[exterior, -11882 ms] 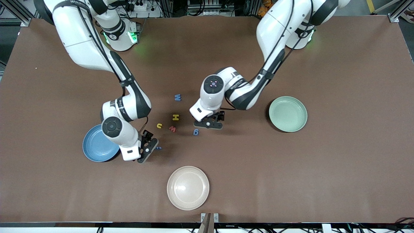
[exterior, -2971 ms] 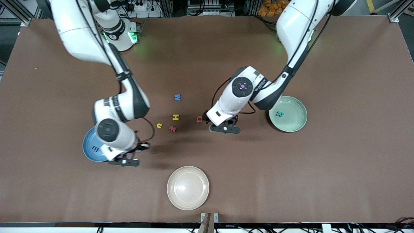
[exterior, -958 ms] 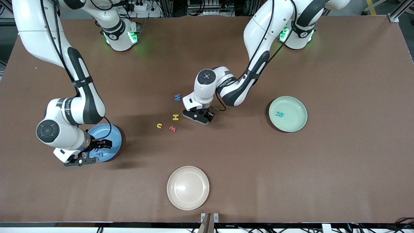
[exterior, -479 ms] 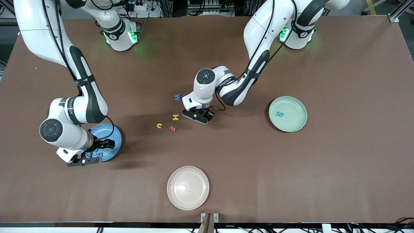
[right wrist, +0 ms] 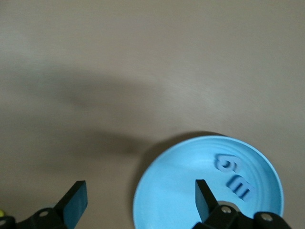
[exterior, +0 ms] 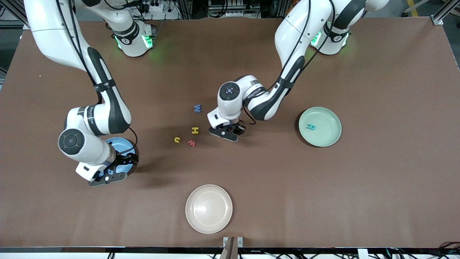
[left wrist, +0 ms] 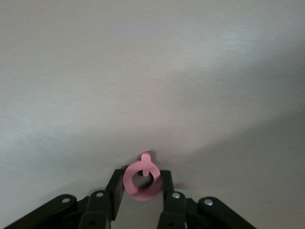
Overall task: Sort upper and lower case letters into plates
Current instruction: 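Drop the Q in the green plate while the right gripper grasps the w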
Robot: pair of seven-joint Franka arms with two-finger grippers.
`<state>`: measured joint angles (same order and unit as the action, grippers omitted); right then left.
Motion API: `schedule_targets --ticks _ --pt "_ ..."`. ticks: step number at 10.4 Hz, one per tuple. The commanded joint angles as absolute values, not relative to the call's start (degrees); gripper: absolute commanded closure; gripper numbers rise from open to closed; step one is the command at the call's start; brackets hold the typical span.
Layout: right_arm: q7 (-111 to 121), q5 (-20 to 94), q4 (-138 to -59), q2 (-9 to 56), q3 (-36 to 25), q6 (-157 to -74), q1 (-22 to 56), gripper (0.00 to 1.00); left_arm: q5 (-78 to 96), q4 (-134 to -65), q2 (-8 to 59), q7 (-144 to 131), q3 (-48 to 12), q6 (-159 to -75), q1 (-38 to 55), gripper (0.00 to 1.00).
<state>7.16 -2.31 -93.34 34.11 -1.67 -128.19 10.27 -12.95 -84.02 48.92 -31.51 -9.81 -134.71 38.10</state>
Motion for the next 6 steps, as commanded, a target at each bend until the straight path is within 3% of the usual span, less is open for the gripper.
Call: schedule_targets --ticks 1,6 --pt "14.04 -2.55 -94.48 33.22 -0.71 -130.24 12.64 0.0 -12.05 -84.73 45.98 -23.33 -13.26 -129.66 31.49 0.72" --pt "14.41 -4.38 -96.15 37.69 -0.7 -137.7 29.94 0.0 -11.95 -87.26 38.69 0.4 -22.84 -111.13 10.93 0.71"
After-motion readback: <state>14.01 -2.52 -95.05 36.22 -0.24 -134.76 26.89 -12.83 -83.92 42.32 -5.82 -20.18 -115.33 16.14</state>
